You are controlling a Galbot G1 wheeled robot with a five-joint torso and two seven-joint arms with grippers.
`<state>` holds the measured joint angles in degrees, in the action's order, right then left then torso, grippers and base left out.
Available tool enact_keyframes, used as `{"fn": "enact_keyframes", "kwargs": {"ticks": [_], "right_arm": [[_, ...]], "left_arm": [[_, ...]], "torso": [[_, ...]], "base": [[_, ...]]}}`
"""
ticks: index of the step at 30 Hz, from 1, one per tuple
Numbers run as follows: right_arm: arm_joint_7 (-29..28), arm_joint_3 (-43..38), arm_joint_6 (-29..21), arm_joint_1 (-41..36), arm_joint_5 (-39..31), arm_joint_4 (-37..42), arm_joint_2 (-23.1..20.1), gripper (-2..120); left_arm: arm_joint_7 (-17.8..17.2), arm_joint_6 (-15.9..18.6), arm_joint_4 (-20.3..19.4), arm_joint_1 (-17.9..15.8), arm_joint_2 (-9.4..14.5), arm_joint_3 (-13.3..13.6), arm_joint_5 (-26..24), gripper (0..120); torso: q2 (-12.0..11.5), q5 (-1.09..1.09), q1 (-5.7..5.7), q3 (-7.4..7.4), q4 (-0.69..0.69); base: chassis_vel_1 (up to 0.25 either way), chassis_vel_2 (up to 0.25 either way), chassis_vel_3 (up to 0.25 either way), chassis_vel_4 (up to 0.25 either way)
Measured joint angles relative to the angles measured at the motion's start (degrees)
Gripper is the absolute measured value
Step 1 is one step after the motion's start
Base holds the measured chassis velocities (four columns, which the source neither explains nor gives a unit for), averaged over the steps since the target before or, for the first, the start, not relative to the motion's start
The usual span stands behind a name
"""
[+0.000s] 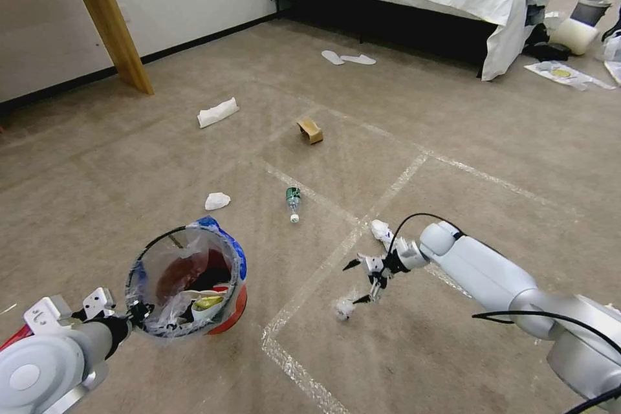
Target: Pick up the trash bin and place the garbage on the floor into it.
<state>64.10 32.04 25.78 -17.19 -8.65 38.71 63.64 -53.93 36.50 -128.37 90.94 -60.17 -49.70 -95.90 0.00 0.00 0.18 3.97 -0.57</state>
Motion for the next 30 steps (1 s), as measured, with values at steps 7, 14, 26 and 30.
{"fn": "enact_keyframes", "kwargs": {"ticks": [7,14,26,30], "right_arm": [[-0.78,-0.15,0.71,-0.82,1.29,-3.00,3.09,100],[-2.10,-0.03,1.43,-0.88,3.11,-5.19,5.81,100],[-3.80,-0.03,2.14,0.96,6.60,-7.47,7.39,100],[-3.65,0.23,2.37,1.37,6.79,-7.37,6.93,100]], "left_arm": [[0.12,0.00,0.18,-0.14,0.00,0.23,0.23,0],[0.55,0.00,0.51,-0.16,-0.05,0.38,0.57,0],[1.09,0.00,1.10,-0.52,-0.17,0.82,1.09,0],[1.20,0.00,1.25,-0.63,-0.18,1.00,1.22,0]], "torso": [[0.00,0.00,0.00,0.00,0.03],[0.00,0.00,0.00,0.00,0.03],[0.00,0.00,0.00,0.00,0.03],[0.00,0.00,0.00,0.00,0.02]], "base": [[0.000,0.000,0.000,0.000],[0.000,0.000,0.000,0.000],[0.000,0.000,0.000,0.000],[0.000,0.000,0.000,0.000]]}}
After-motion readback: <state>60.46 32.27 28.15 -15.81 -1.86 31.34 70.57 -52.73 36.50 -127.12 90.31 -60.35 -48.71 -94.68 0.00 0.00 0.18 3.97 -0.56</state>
